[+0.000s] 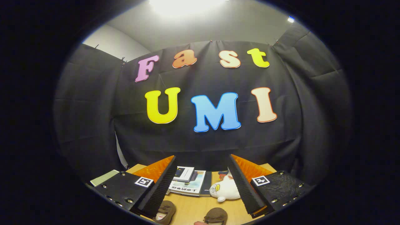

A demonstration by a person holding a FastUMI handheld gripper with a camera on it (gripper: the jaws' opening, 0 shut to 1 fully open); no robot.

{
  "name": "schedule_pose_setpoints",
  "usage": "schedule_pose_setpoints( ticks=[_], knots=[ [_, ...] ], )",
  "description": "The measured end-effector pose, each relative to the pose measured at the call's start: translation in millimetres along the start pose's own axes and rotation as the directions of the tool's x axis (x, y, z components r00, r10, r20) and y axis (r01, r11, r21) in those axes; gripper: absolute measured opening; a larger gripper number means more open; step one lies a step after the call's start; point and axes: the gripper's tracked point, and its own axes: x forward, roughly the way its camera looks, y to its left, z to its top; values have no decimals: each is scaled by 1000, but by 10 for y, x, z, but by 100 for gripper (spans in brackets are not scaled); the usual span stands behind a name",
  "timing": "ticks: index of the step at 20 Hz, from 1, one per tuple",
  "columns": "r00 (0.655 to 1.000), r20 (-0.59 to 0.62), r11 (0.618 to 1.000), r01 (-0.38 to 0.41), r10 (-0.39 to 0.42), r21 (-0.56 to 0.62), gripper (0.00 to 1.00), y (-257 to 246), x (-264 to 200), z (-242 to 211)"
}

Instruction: Open the storage box then place both shoes into the box .Put the left shoe in first, then the right shoe, with the right side of both shoes facing outward in a uniform manner.

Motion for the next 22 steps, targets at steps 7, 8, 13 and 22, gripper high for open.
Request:
schedule_pose_setpoints(
  ticks=[7, 8, 13, 22],
  knots=[
    [972, -123, 968, -176, 200, 180, 99, 534, 205, -599],
    [959, -142, 952, -212, 247, 221, 99, 665, 223, -695],
    [862, -201, 831, -348, 466, 434, 98, 1314, 245, -1076],
    [698, -296, 677, -361, 652, 641, 98, 1993, 295, -1914]
  ],
)
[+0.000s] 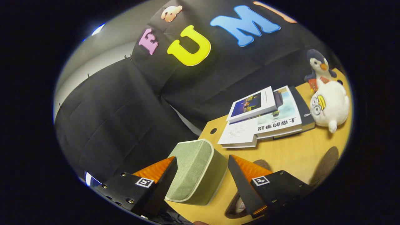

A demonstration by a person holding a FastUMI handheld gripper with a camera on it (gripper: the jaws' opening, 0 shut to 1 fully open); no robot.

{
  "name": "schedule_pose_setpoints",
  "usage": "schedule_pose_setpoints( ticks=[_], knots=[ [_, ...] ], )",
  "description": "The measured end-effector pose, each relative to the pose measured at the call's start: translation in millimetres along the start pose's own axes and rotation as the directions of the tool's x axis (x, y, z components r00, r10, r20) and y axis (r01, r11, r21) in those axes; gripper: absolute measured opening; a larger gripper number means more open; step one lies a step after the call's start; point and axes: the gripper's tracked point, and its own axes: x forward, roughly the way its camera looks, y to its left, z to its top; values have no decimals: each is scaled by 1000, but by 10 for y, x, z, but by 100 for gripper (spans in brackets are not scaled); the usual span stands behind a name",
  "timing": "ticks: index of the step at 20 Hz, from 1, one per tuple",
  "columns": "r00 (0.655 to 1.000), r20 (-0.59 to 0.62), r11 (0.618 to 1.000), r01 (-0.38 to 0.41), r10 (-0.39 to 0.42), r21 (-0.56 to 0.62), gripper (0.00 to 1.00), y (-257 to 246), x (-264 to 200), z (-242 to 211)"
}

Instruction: Open the storage box then place both shoes into the box .Put the left shoe in first, then the right shoe, with the right side of both shoes facing outward in a uniform manner.

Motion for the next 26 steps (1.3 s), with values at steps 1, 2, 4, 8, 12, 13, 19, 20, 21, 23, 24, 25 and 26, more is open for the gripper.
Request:
schedule_pose_setpoints(
  ticks=[1, 2, 4, 8, 12, 13, 19, 20, 21, 23, 24, 25, 26],
  knots=[
    [999, -29, 999, -31, 32, 43, 98, 26, 86, -125],
    [996, -62, 995, -55, 60, 80, 98, 32, 179, -246],
    [989, -107, 987, -86, 101, 133, 98, 19, 352, -422],
    [963, -188, 964, -151, 194, 220, 96, -21, 519, -760],
    [931, -225, 912, -194, 288, 362, 96, -8, 671, -967],
    [921, -221, 892, -216, 321, 397, 96, 38, 695, -971],
    [889, -222, 834, -253, 400, 491, 88, 120, 788, -1013],
    [889, -208, 821, -259, 409, 509, 81, 140, 783, -980],
    [890, -204, 811, -251, 408, 528, 63, 143, 762, -963],
    [904, -188, 793, -219, 384, 569, 39, 90, 697, -863],
    [908, -176, 780, -214, 381, 587, 23, 100, 722, -828],
    [905, -173, 780, -222, 388, 585, 14, 146, 704, -795],
    [902, -187, 795, -225, 388, 564, 11, 160, 695, -783]
  ],
)
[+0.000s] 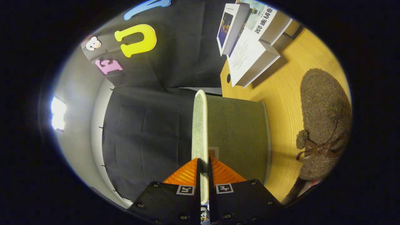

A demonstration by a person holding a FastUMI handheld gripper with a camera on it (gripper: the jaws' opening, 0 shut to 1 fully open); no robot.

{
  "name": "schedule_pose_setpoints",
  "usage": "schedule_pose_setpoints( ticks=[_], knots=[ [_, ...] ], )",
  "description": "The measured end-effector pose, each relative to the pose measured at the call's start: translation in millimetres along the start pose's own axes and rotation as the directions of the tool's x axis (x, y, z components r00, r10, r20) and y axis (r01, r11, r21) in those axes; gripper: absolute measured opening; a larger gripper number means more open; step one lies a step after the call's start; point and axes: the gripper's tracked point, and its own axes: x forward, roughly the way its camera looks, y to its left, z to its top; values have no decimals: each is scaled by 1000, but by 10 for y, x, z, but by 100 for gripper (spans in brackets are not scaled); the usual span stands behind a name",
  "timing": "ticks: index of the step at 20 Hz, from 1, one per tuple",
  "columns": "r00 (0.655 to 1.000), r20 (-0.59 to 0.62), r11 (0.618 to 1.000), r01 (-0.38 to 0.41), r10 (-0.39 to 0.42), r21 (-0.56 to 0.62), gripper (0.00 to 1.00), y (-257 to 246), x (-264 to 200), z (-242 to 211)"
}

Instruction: Open the storage box then place both shoes into the box .Put the left shoe in first, then the right shoe, with the right side of both shoes facing outward in a uniform manner.

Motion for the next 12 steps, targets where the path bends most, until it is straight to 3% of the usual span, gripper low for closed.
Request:
schedule_pose_setpoints(
  ticks=[12],
  knots=[
    [995, -99, 978, -15, -6, -207, 9, 857, 156, -135]
  ],
)
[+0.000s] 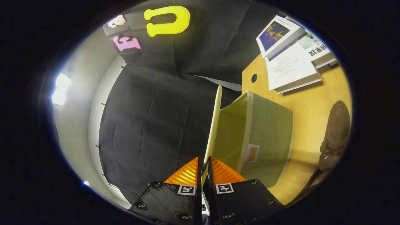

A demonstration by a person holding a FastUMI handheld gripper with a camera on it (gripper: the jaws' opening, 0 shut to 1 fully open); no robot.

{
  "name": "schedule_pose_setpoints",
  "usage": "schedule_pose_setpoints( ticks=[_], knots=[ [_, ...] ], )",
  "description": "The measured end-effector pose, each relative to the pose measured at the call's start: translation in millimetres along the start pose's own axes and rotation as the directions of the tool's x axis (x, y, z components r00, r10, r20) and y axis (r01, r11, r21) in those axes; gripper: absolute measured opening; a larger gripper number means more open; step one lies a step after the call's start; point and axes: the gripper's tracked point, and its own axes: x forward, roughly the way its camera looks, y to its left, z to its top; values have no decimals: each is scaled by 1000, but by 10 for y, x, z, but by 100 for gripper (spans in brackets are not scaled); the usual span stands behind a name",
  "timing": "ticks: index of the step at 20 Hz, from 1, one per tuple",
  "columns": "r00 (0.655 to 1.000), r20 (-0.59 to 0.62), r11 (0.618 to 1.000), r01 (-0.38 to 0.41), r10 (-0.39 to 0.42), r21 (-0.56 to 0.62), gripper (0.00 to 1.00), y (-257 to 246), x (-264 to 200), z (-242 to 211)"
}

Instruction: Open the storage box then place both shoes into the box .Put the left shoe in first, then the right shoe, with the right side of both shoes facing outward in a uniform manner.

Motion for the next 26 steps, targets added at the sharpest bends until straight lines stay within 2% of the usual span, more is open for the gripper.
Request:
schedule_pose_setpoints(
  ticks=[9, 15, 20, 23, 24, 26],
  knots=[
    [999, -53, 989, -21, 13, -149, 9, 720, 582, 129],
    [996, -87, 984, -36, 21, -174, 9, 1049, 1306, 99],
    [991, -132, 969, -3, -30, -248, 12, 1186, 1953, -18],
    [987, -141, 964, 42, -81, -261, 12, 1154, 2176, -104],
    [983, -136, 959, 79, -120, -273, 15, 1119, 2199, -75],
    [981, -134, 954, 94, -137, -286, 46, 1077, 2399, -156]
  ],
)
